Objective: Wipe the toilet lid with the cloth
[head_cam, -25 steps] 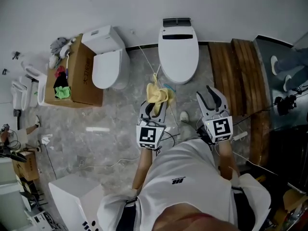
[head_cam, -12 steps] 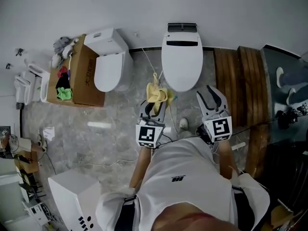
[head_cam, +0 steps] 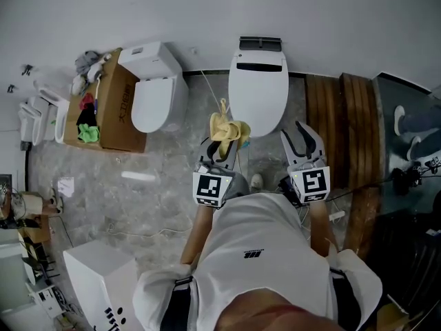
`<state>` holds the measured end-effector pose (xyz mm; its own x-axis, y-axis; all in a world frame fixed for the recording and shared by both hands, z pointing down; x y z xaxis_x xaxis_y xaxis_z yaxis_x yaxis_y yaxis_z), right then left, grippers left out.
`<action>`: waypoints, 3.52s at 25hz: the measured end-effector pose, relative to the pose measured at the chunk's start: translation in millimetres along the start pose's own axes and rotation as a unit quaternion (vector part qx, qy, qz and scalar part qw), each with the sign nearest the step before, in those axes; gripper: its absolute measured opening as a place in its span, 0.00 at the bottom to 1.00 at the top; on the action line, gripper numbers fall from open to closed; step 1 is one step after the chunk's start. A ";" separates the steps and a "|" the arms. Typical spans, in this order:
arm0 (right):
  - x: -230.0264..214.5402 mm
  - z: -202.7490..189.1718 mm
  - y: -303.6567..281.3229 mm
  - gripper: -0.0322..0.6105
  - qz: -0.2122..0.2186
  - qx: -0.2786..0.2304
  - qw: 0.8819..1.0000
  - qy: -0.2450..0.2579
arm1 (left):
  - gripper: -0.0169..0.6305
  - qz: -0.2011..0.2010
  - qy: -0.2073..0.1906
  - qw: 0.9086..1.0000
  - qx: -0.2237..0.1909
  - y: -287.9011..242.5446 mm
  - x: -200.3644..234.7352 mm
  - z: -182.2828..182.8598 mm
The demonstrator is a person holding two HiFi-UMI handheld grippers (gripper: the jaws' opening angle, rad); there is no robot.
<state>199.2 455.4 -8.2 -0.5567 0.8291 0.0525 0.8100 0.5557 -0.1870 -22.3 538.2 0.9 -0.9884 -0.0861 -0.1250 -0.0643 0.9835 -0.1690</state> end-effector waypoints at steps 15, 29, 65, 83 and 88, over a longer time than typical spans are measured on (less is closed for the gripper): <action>-40.2 -7.9 -45.1 0.34 0.005 0.013 1.000 0.000 | 0.19 -0.006 -0.004 1.000 -0.001 -60.1 14.7 -1.5; -90.4 -0.9 -141.6 0.34 -0.020 0.033 0.999 -0.008 | 0.19 -0.024 0.001 1.000 0.003 -162.4 84.0 -4.7; -198.6 -21.5 -359.1 0.33 -0.096 0.098 0.989 -0.058 | 0.19 -0.120 0.034 0.992 0.036 -413.0 207.4 -54.9; -314.6 -141.9 -379.9 0.32 0.004 0.160 0.982 -0.104 | 0.19 -0.113 0.027 0.986 0.118 -513.9 101.0 -137.0; -349.9 -183.9 -369.9 0.32 0.021 0.179 0.976 -0.122 | 0.19 -0.119 0.026 0.982 0.143 -544.1 59.1 -160.2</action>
<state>128.3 -28.9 223.0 -0.5876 0.7867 -0.1894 0.7410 0.4291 -0.5166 -67.7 23.5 242.1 -0.9561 -0.2929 0.0007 -0.2609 0.8506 -0.4566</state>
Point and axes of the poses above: the fingertips, and each gripper's own axes: y backward along the fingers, x to its left, z out of its top, the point moved 9 cm from there along y, backward along the fingers, and after that the axes turned 8 degrees about z, right-handed, at the moved point
